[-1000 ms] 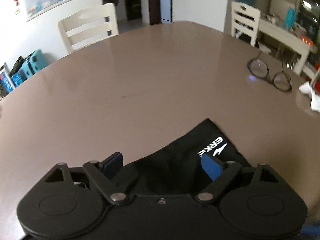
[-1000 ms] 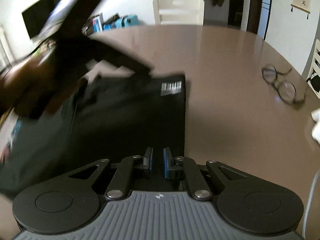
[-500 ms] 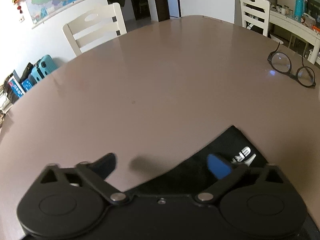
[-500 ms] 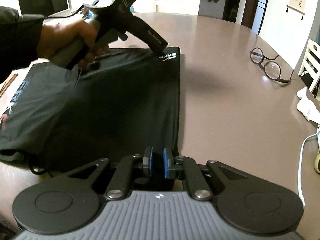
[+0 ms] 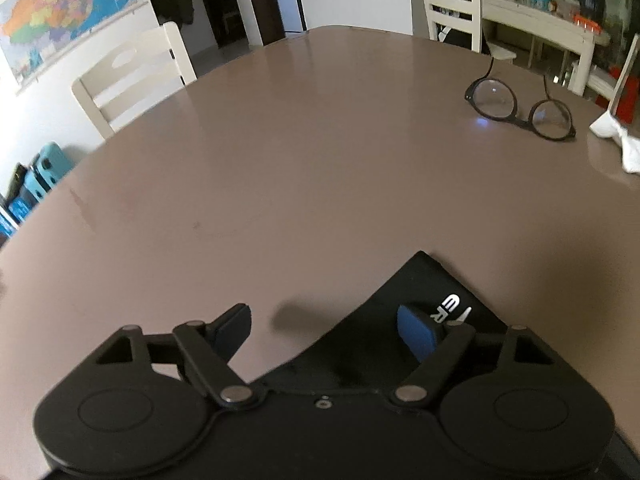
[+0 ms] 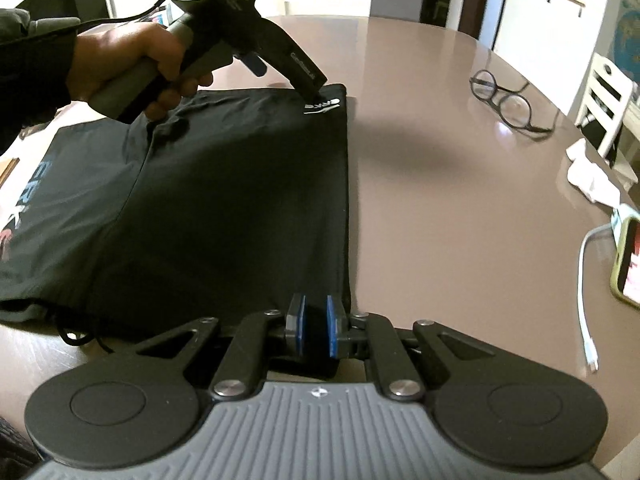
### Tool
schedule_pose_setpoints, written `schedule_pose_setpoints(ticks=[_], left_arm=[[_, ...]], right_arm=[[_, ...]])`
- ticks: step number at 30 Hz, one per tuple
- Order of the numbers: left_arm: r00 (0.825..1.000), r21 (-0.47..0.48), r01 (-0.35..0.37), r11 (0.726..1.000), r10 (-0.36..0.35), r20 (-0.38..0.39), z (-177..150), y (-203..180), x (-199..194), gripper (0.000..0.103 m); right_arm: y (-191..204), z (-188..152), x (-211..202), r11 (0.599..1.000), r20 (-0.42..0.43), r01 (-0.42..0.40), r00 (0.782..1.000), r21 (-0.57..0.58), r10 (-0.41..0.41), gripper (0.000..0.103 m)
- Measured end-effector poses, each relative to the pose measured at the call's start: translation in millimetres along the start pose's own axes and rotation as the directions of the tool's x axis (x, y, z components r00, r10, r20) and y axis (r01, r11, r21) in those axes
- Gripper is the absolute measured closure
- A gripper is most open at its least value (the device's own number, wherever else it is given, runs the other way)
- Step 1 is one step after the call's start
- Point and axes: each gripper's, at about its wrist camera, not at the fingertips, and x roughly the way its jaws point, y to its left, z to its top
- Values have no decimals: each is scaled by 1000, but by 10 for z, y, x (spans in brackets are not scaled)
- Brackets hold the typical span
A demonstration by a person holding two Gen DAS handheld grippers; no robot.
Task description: Fold clothes
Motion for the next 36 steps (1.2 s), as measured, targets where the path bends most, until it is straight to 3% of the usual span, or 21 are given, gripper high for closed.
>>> schedule_pose_setpoints(ticks=[1,3,5,7,9,12,14,22,26,27,29,31,33,36], left_arm=[[1000,-2,17,1000,-17,3,-26,39,-61,29],[997,-19,69,997,-69,29,-53,144,-215,30],[998,2,48,999,-48,42,-91,194,-292,32],[998,30,47,998,-48,29,-162,247,-340,51],[1000,54,21,998,-21,7,-320,302,-408,55],[999,81,-21,997,24,-36,-476,314,-344,55],[999,71,-22,997,24,-30,-537,336,-328,53],[999,67,-42,997,43,-15,-532,284,-310,50],[998,47,-60,997,61,-4,-559,320,-302,30],[998,39,-60,997,60,-5,-564,350,-303,30],[1000,-7,-9,1000,9,-19,-539,483,-345,52],[1000,-22,10,1000,-10,18,-583,616,-521,54],[998,-36,29,999,-27,55,-627,749,-699,54],[1000,33,20,999,-21,5,-941,872,-829,54]], right_arm=[[4,22,-35,1000,-4,12,1000,3,-12,92],[24,93,-117,1000,16,-14,1000,24,13,91],[124,214,-191,996,67,-90,994,14,89,89],[276,282,-119,991,67,-129,989,-23,130,86],[483,338,28,983,47,-168,984,-74,172,86],[657,334,129,975,22,-186,982,-124,190,86],[711,268,180,974,-22,-175,985,-141,174,86],[620,56,-5,984,-27,-138,990,-112,136,85],[666,44,-27,986,-28,-116,993,-117,113,85],[636,26,-38,987,-30,-115,993,-115,112,85],[606,50,-66,988,-42,-108,994,-110,104,84],[626,136,-105,989,-47,-108,993,-105,104,83],[717,246,-151,980,-2,-152,988,-130,153,83],[875,362,-139,963,18,-223,974,-154,228,79]])
